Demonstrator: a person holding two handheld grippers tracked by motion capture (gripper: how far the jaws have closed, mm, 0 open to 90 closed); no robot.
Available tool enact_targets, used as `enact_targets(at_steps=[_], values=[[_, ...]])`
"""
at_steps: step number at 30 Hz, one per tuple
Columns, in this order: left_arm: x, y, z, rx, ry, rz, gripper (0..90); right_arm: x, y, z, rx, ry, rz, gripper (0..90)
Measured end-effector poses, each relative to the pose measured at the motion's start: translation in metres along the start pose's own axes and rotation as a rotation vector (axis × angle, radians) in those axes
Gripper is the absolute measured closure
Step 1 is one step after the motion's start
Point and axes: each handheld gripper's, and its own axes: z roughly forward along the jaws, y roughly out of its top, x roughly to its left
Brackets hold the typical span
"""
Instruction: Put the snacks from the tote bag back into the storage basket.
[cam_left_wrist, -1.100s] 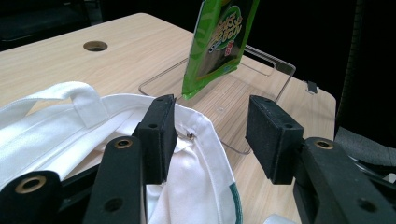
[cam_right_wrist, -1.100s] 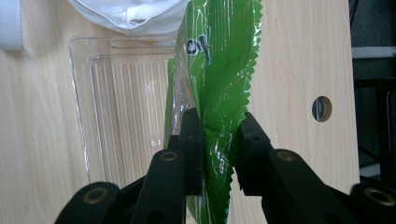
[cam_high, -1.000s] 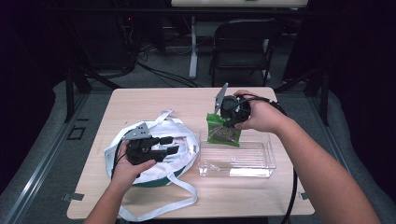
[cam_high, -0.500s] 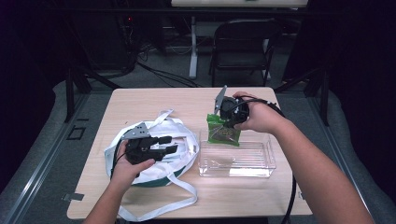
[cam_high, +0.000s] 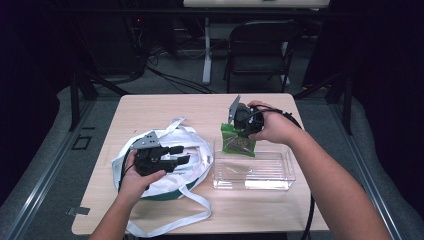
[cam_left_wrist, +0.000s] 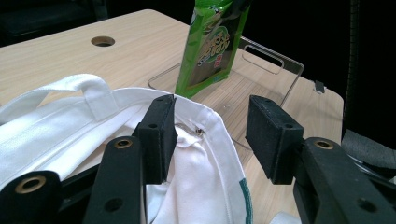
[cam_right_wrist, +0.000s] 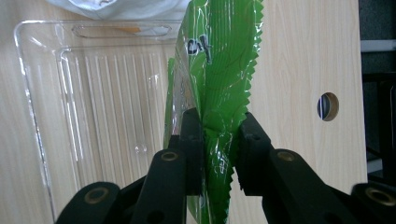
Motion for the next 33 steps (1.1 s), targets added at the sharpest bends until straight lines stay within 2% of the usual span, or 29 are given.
enact_targets(at_steps=[6,12,33], values=[[0.000,0.000,0.000,-0.001,0.002,-0.001,52.4,-0.001,0.001,0.007,0.000,-0.003,0.004,75.2],[0.001,-0.001,0.000,0.001,0.003,0.001,52.4,0.000,0.006,0.016,0.002,-0.007,-0.020,75.2],[0.003,-0.002,0.000,-0.006,0.007,-0.007,52.4,0.002,0.014,0.034,0.007,-0.016,-0.055,75.2]])
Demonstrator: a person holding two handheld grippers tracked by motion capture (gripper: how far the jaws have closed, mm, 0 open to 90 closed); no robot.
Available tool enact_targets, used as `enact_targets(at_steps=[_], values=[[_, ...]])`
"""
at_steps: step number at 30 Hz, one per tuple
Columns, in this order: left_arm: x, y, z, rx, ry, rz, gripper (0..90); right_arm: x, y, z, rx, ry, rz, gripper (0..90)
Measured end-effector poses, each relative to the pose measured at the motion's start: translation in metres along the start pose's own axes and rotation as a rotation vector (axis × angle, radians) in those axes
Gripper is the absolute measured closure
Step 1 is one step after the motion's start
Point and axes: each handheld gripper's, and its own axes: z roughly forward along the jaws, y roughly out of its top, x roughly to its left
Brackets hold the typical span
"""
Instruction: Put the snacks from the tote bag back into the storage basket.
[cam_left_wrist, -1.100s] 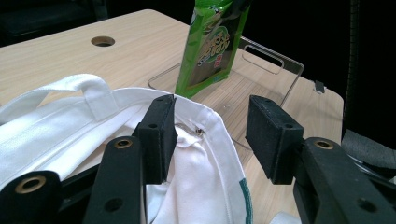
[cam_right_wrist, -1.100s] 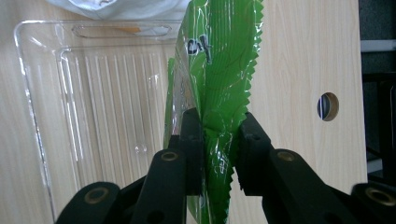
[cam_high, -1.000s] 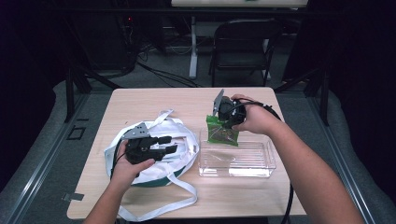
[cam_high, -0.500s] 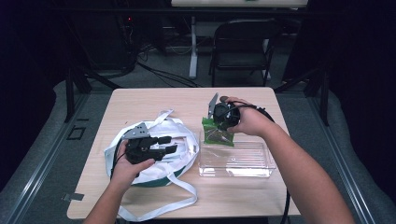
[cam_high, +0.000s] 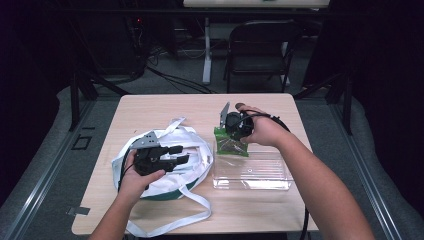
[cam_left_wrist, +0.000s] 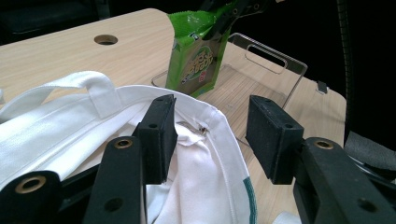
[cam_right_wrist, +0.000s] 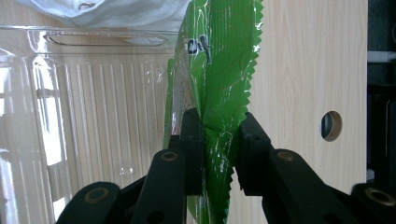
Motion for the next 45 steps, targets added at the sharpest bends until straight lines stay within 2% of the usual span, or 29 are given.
enact_targets(at_steps=[30,39,42,45], values=[[0.003,-0.001,0.000,0.006,0.009,-0.002,52.4,0.002,0.005,0.011,0.001,-0.003,-0.032,75.0],[0.003,-0.001,-0.001,0.006,0.010,-0.004,52.4,0.002,0.004,0.013,0.013,-0.007,-0.036,72.7],[0.003,-0.001,-0.001,0.003,0.008,-0.004,52.4,0.001,0.003,0.013,0.039,-0.015,-0.044,71.8],[0.003,-0.001,-0.001,0.004,0.011,-0.004,52.4,0.001,0.000,0.014,0.039,-0.026,-0.038,70.1]])
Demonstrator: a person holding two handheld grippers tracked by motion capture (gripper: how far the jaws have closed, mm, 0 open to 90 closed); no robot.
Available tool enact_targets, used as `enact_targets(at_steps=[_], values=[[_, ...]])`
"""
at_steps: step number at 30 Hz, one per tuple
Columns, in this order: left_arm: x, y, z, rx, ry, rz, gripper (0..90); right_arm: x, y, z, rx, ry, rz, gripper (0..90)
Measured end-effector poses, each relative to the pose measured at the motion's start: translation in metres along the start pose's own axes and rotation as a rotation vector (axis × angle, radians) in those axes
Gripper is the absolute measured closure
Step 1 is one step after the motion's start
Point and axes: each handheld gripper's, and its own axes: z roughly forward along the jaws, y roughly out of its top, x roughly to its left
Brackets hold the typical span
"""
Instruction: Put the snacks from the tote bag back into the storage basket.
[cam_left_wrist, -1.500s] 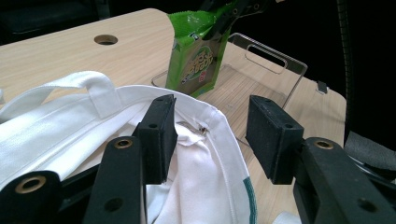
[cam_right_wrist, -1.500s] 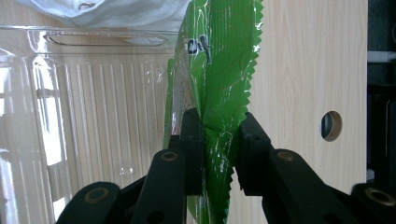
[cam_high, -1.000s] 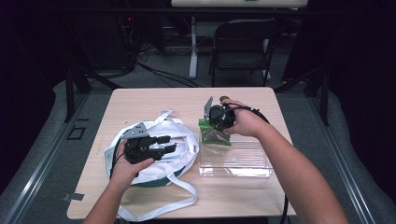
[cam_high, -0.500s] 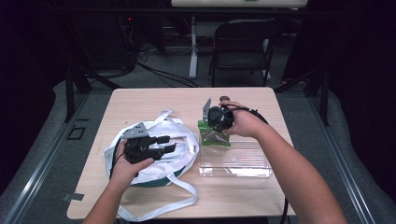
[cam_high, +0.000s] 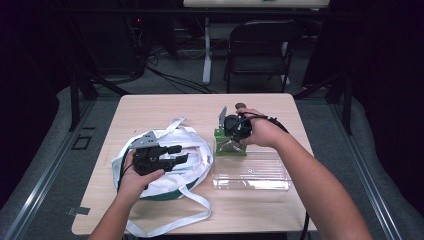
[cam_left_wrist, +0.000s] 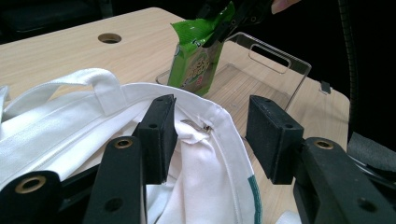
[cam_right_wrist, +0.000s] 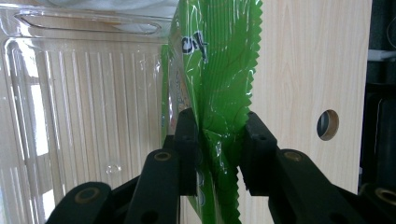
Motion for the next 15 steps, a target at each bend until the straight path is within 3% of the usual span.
enact_targets(at_steps=[7,15], values=[[0.0004,-0.0005,0.0006,0.006,-0.002,0.001,52.4,-0.0003,-0.0025,0.0031,-0.011,0.019,0.029,65.2],[0.0010,-0.0010,0.0010,0.007,-0.002,-0.004,52.4,-0.0022,-0.0041,0.0034,-0.007,-0.005,0.053,57.6]])
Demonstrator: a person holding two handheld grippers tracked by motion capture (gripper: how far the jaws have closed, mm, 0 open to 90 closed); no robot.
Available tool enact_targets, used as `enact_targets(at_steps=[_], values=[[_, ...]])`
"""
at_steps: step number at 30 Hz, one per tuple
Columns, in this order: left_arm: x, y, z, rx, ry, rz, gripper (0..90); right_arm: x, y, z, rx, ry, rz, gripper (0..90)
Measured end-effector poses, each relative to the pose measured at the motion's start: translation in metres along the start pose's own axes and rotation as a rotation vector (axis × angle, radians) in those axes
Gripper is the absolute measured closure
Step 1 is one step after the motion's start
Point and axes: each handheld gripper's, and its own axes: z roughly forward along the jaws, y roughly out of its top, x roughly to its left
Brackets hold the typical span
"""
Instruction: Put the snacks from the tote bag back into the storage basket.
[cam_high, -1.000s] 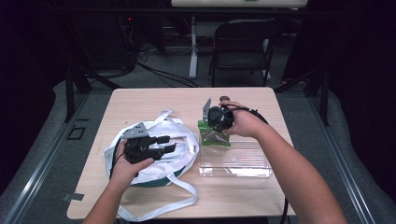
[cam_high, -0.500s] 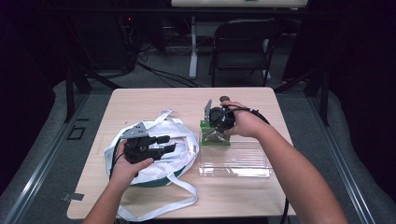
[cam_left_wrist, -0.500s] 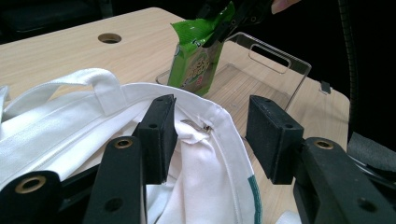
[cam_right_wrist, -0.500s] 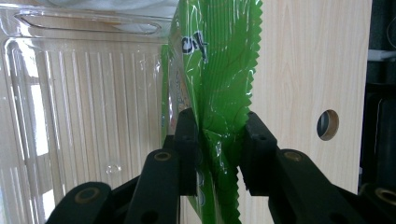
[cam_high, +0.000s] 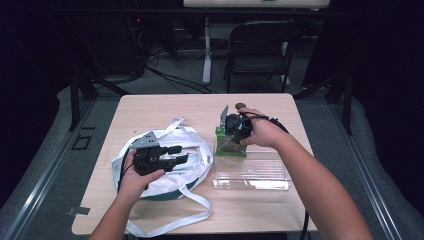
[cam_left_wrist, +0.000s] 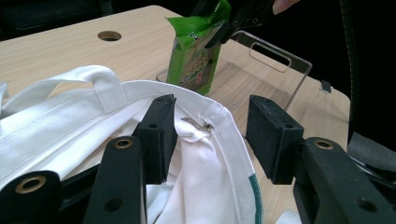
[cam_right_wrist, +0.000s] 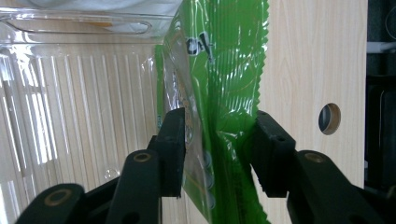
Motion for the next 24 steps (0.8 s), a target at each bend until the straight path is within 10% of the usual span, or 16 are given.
enact_targets(at_steps=[24], values=[[0.0017,-0.0003,-0.0017,-0.011,0.003,-0.012,52.0,-0.0044,0.0002,-0.0061,-0.039,-0.033,0.043,41.8]])
